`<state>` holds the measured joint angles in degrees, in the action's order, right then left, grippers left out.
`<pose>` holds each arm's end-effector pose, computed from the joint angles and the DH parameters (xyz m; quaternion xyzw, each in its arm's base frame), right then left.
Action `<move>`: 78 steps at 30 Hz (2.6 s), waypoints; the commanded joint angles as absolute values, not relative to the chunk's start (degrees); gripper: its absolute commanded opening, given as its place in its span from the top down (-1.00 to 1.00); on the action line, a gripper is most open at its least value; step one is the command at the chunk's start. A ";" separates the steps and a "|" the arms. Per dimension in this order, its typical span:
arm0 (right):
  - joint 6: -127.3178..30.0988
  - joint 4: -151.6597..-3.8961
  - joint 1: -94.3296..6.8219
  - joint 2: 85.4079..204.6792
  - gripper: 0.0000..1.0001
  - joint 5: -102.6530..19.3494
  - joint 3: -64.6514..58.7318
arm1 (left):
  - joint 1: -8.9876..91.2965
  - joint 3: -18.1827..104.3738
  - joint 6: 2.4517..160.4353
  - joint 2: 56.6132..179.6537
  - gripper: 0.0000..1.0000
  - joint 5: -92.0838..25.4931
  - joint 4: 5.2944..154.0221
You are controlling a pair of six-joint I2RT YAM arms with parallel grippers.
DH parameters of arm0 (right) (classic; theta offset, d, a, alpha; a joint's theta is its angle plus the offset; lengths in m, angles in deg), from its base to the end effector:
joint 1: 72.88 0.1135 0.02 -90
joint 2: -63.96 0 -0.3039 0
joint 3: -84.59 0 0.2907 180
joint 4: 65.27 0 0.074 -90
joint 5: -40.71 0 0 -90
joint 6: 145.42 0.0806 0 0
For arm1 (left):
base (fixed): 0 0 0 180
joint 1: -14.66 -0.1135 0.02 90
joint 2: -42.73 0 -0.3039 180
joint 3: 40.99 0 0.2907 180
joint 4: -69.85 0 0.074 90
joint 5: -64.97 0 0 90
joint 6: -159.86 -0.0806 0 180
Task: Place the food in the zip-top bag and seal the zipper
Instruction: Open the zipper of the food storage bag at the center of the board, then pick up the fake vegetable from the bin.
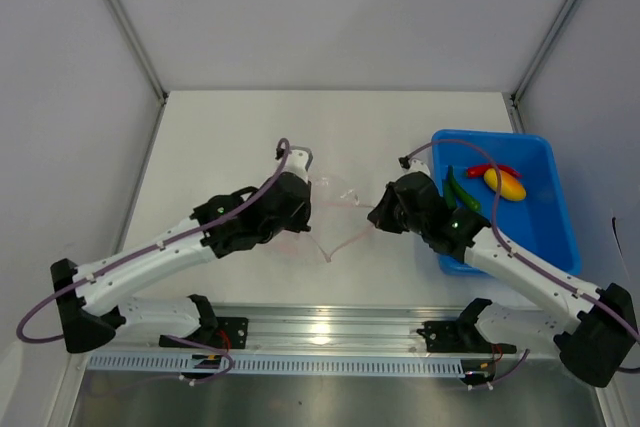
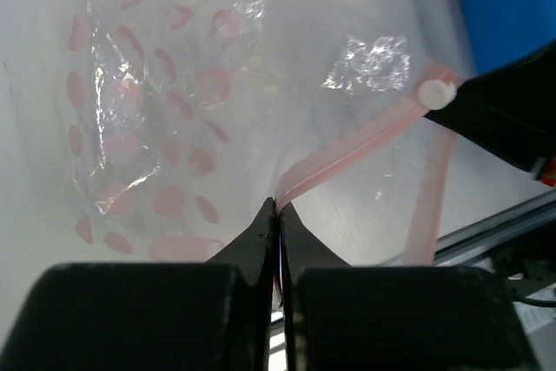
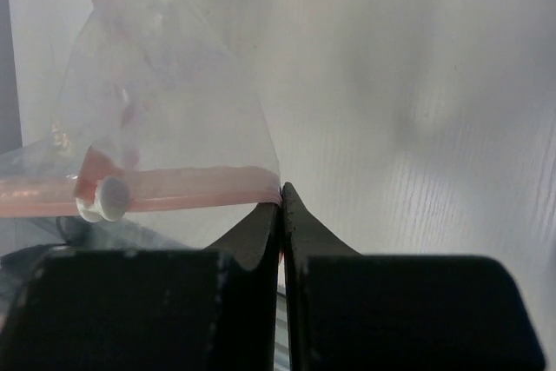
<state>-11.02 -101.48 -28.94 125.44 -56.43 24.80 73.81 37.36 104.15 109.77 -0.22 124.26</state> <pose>0.2136 0.1919 0.2774 0.0309 0.8966 0.2653 0.3534 0.1798 -0.2350 0.3498 0.1094 0.8934 -0.1478 0.4099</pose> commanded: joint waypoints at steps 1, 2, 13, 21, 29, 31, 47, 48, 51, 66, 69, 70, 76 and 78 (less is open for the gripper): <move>-19.02 -104.78 -32.09 128.64 1.00 -56.60 20.91 | 73.81 40.36 109.84 103.82 0.99 7.48 128.09; -19.91 -104.26 -32.62 130.39 1.00 -56.24 19.95 | 73.81 39.23 109.77 102.07 0.99 7.05 126.78; -22.90 -103.37 -32.63 135.60 0.58 -51.05 15.55 | 73.81 36.75 108.62 106.26 0.99 0.53 121.40; -21.07 -113.29 -30.25 126.82 -0.52 -54.12 9.22 | 72.67 41.41 109.07 113.39 0.99 1.25 122.99; -20.44 -127.36 -36.57 118.55 -0.99 -59.64 1.67 | 68.98 44.05 105.81 116.46 0.99 -1.13 121.49; -22.01 -130.44 -43.32 118.72 -0.99 -60.98 -0.71 | 68.36 44.93 105.72 116.99 0.99 -2.35 122.10; -28.53 -114.19 -81.32 141.03 -0.71 -43.23 9.65 | 68.09 43.70 103.53 116.47 0.99 -10.79 122.02; -28.79 -112.44 -81.32 142.17 -0.71 -43.14 10.09 | 68.09 43.79 103.18 116.64 0.99 -10.88 121.84; -28.97 -109.54 -80.88 145.78 -0.70 -43.58 11.76 | 68.01 44.14 103.00 117.08 0.99 -11.76 121.23; -30.90 -103.73 -77.89 159.05 -0.55 -42.53 12.73 | 67.83 46.34 104.05 121.65 0.99 -15.36 120.52; -30.81 -103.20 -77.80 160.37 -0.45 -41.82 12.56 | 67.83 46.86 104.23 121.83 0.99 -15.72 120.43; -30.90 -103.20 -77.54 160.55 -0.45 -42.00 12.47 | 67.74 46.86 104.23 121.83 0.99 -15.72 120.43; -30.64 -103.46 -77.36 160.73 -0.36 -42.96 13.08 | 67.74 47.48 104.49 122.36 0.99 -15.81 121.05; -30.64 -103.11 -77.36 160.64 -0.25 -42.96 13.61 | 67.74 47.57 104.58 122.62 0.99 -16.24 121.05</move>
<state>-30.06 -104.56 -77.70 160.76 -42.55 13.17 68.13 45.12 104.34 122.23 -14.99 121.75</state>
